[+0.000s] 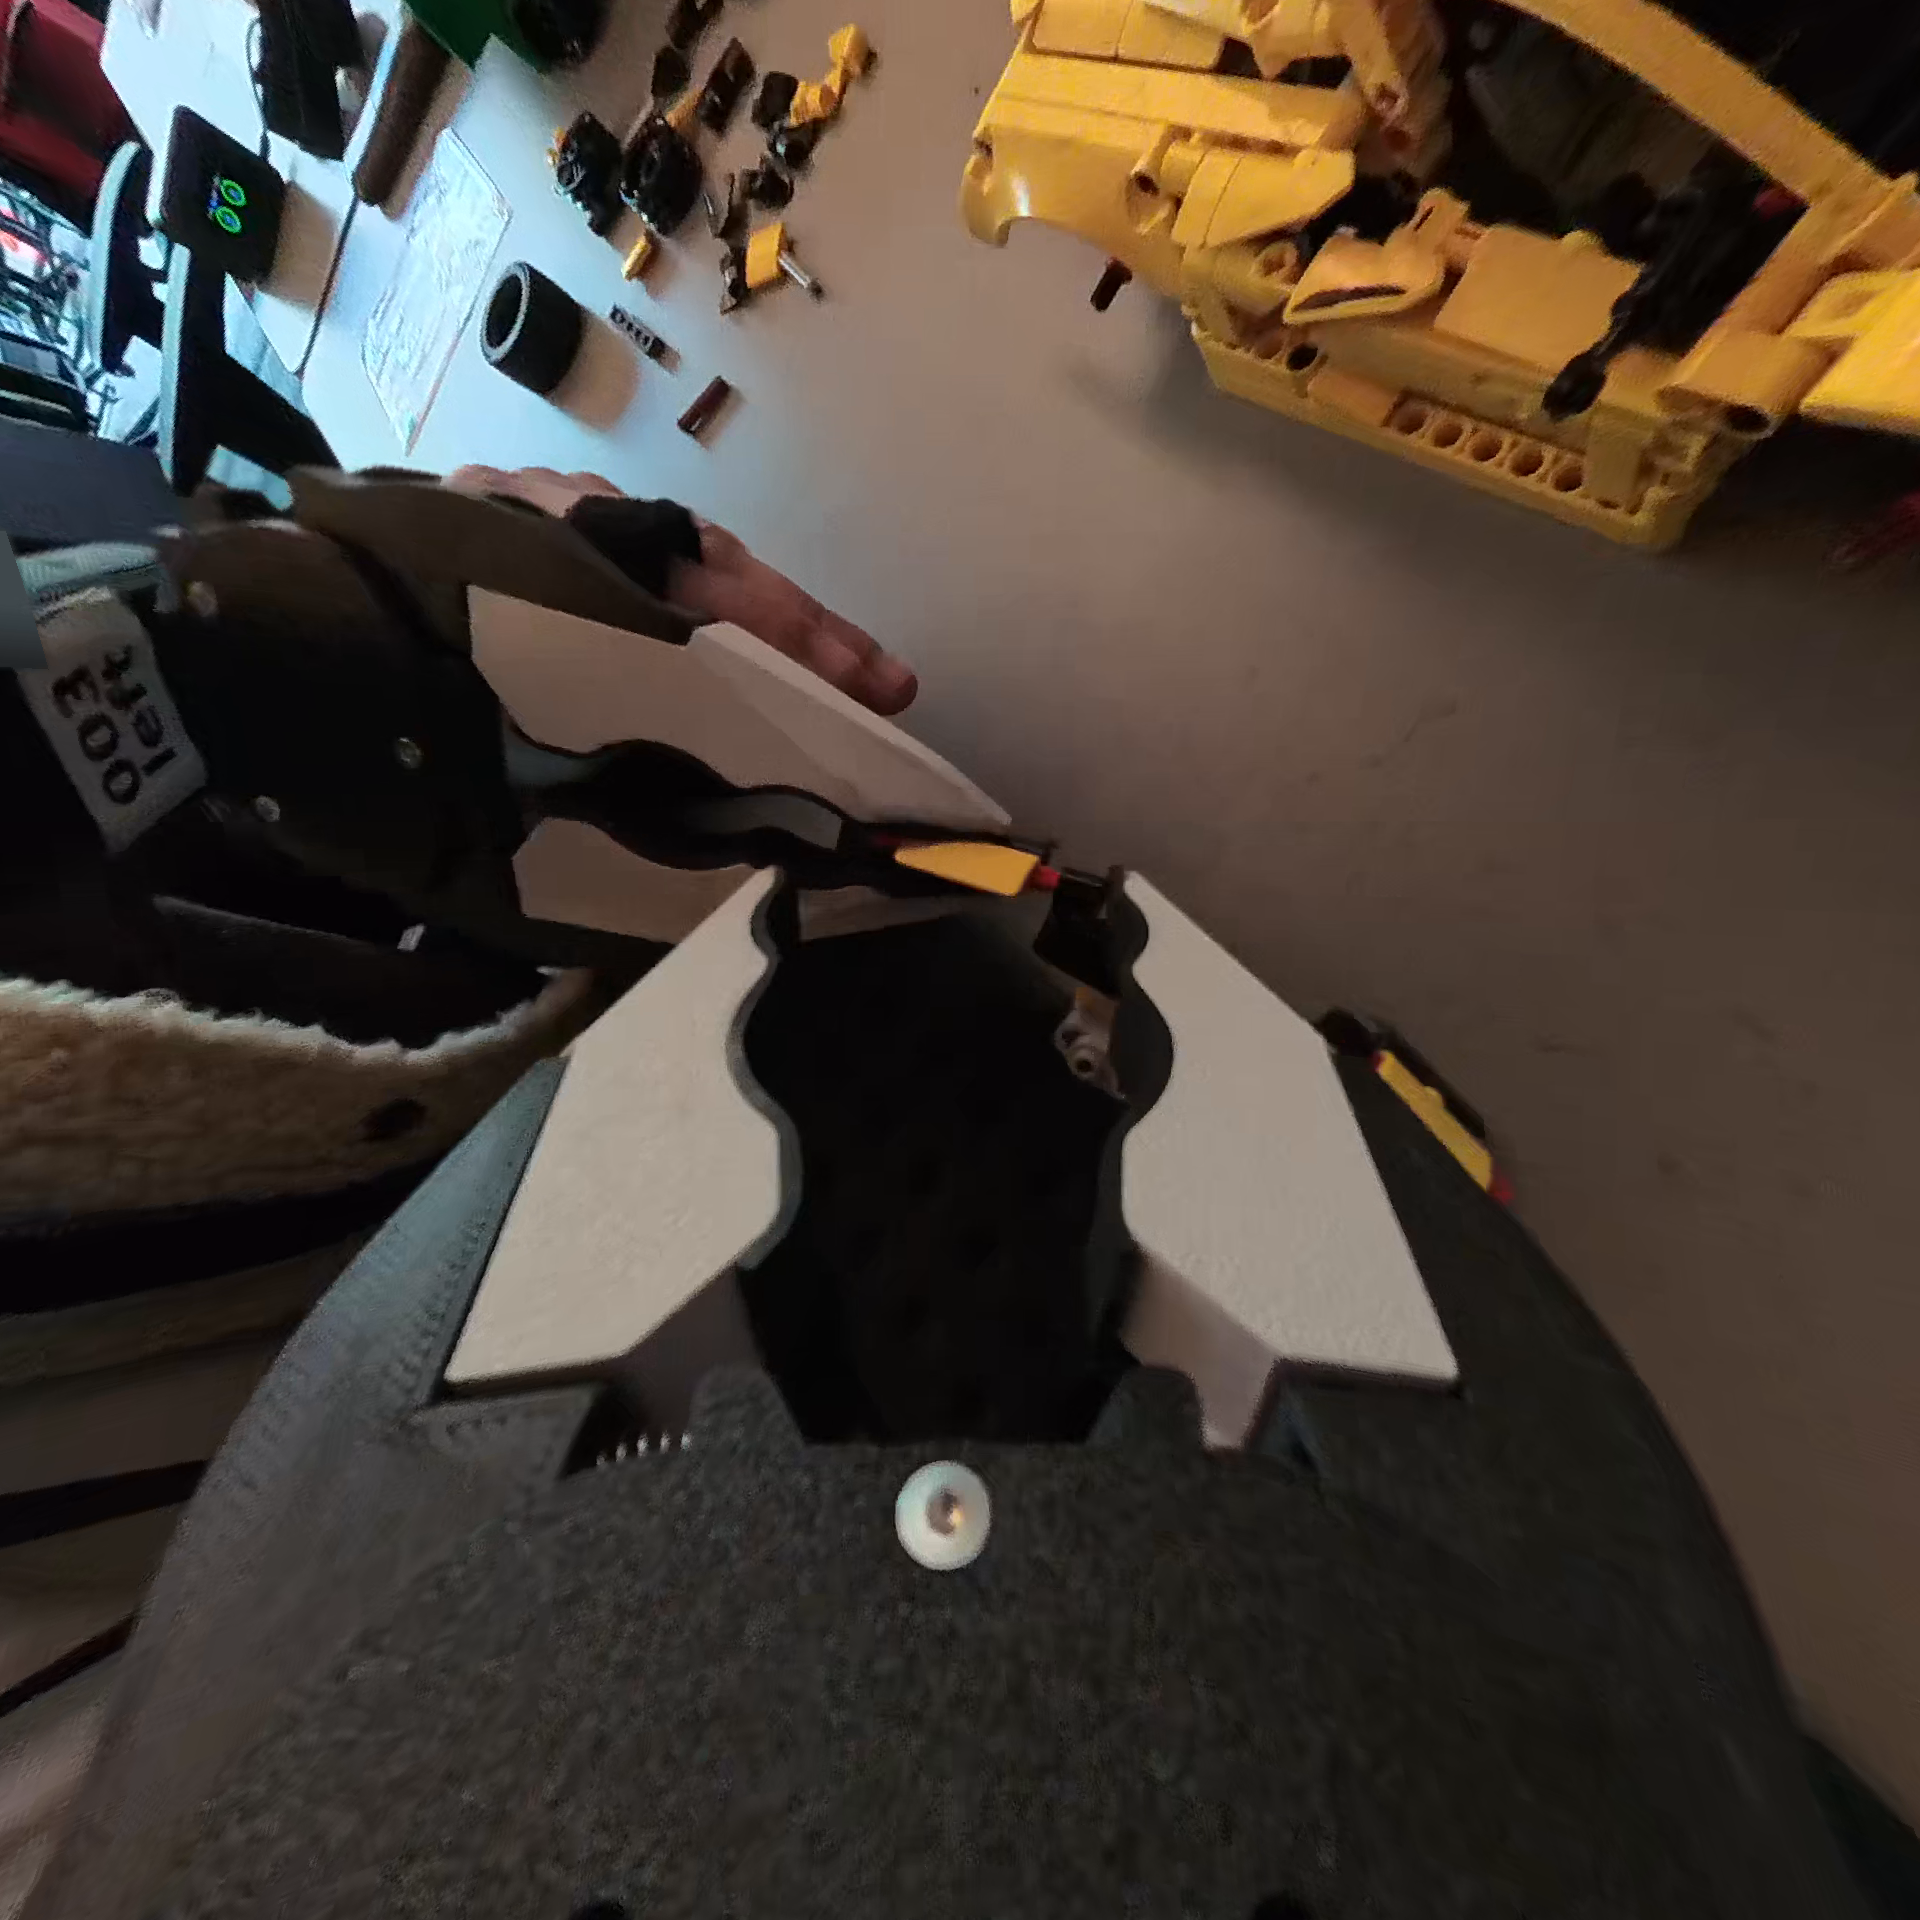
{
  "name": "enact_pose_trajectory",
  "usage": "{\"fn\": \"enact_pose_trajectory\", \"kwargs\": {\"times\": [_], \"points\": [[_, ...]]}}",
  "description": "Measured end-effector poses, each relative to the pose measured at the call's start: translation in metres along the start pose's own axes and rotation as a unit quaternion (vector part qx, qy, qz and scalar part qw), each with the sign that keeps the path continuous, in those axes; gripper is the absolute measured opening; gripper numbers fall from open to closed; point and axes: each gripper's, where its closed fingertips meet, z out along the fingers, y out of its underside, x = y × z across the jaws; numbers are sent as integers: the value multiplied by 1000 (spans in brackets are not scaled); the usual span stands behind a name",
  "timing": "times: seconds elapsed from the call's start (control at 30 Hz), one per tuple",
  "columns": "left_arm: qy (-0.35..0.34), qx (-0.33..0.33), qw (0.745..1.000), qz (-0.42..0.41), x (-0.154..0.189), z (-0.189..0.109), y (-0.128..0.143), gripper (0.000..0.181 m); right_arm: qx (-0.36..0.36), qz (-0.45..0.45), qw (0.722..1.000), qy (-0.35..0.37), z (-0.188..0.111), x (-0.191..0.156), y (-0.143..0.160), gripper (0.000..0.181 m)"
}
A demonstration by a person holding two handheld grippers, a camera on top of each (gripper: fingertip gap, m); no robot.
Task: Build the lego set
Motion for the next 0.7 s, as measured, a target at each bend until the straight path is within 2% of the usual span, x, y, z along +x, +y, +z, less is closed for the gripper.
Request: {"fn": "enact_pose_trajectory", "kwargs": {"times": [0.2,0.23,0.37,0.47,0.7], "points": [[-26,-26,998,48,8,5,-1,6,-14,4,1000,13,-4,3,9,57],[-23,-22,998,48,10,5,-4,7,-8,16,1000,15,-6,6,10,49],[-14,-11,999,43,14,5,-11,6,7,62,997,-34,-9,4,11,47],[-19,-17,999,46,15,6,-11,7,-8,22,1000,8,-4,6,15,50],[-31,-21,999,35,14,9,-14,7,2,-14,998,53,-9,9,13,49]]}}
